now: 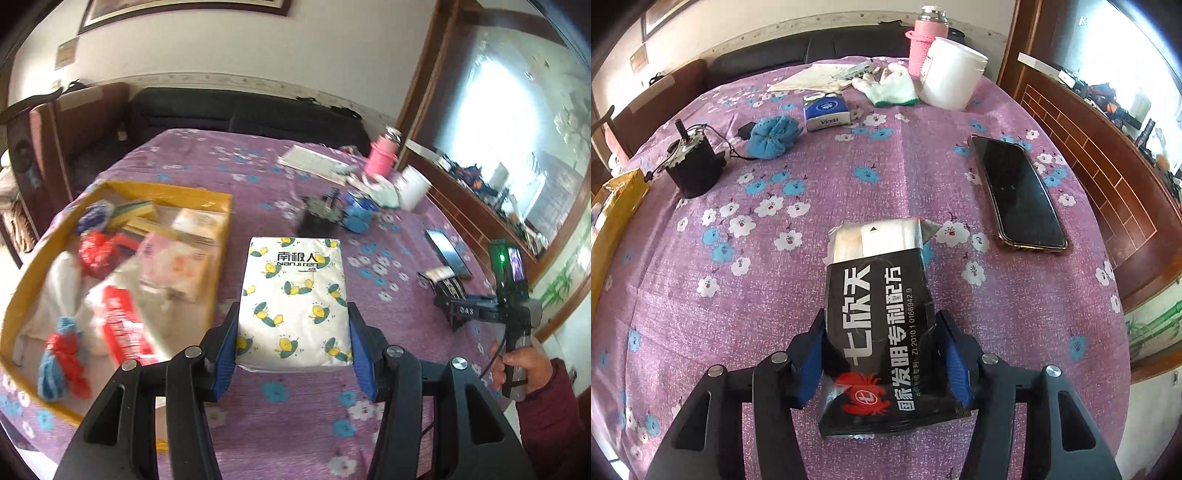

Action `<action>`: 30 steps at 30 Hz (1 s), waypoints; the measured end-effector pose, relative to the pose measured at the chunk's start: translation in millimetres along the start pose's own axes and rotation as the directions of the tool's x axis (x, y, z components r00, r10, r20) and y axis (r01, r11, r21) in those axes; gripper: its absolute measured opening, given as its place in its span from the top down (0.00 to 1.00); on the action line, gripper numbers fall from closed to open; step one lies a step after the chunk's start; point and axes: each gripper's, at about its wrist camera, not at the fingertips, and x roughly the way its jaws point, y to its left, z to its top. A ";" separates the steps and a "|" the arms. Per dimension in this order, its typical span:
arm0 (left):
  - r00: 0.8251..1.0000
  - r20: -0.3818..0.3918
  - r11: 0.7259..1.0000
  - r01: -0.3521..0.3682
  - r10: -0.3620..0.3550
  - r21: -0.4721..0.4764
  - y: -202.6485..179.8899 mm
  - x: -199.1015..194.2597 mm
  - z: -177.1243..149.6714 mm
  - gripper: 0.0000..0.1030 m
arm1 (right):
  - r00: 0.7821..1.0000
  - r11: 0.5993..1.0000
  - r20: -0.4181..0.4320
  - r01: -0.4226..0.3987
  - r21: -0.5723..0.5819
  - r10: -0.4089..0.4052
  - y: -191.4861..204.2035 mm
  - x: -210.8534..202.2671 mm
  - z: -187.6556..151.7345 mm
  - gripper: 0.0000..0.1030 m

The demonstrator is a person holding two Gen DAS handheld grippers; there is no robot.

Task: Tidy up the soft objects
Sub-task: 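Carry the tissue pack and black snack bag to the yellow tray and release both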

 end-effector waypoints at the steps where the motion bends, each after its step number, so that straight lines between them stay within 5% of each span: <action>1: 1.000 0.009 1.000 -0.006 0.007 -0.011 7.3 -4.3 1.4 0.50 | 1.000 1.000 0.002 -0.001 -0.002 0.001 0.2 -1.7 -0.5 0.46; 17: 0.960 0.139 0.952 -0.208 0.243 -0.224 119.5 -83.0 8.5 0.50 | 0.983 0.992 0.140 -0.112 -0.053 0.118 24.2 -70.6 -6.9 0.46; 30: 0.973 0.046 0.952 -0.210 0.225 -0.224 135.7 -26.5 -4.5 0.49 | 0.962 0.960 0.144 -0.205 -0.189 0.234 94.9 -78.6 -7.0 0.46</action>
